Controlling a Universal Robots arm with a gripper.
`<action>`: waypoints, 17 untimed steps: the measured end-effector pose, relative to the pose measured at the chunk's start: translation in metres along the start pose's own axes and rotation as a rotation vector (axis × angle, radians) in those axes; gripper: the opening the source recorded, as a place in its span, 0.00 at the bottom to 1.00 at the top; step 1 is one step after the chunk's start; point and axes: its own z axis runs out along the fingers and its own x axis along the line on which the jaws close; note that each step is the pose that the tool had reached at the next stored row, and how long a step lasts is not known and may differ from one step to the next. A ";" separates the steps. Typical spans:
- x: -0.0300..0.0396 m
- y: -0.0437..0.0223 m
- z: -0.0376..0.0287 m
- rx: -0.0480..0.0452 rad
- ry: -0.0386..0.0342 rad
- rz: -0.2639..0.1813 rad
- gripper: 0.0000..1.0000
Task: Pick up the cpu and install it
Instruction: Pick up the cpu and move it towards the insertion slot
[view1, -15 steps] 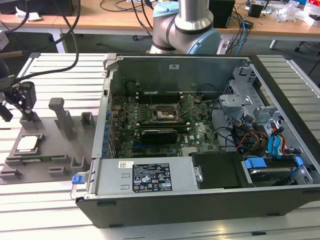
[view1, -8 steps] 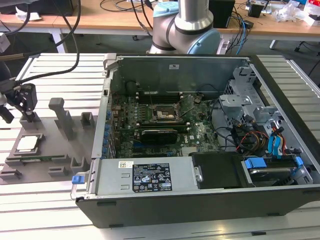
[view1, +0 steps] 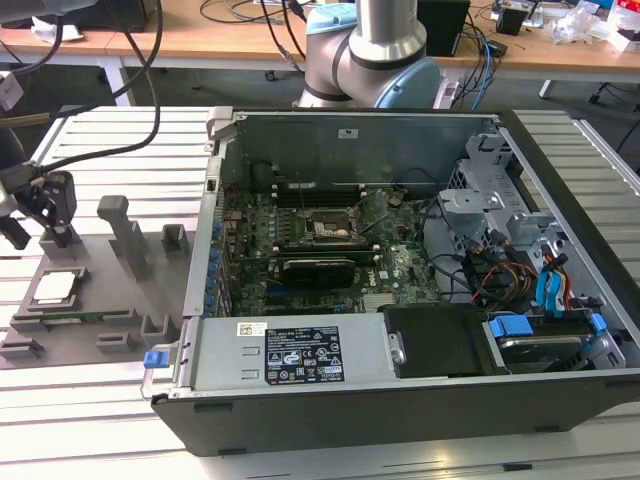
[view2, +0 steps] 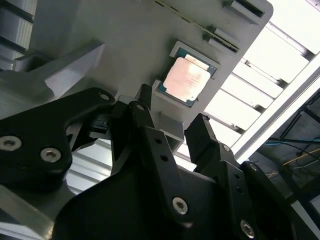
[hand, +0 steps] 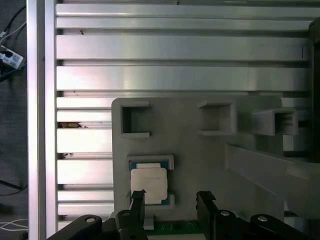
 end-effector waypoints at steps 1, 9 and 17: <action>0.0000 0.0000 0.0005 0.0000 0.0000 0.000 0.55; 0.0002 0.0000 0.0070 0.0000 0.0000 0.000 0.55; 0.0004 0.0000 0.0132 0.0000 0.0000 0.000 0.55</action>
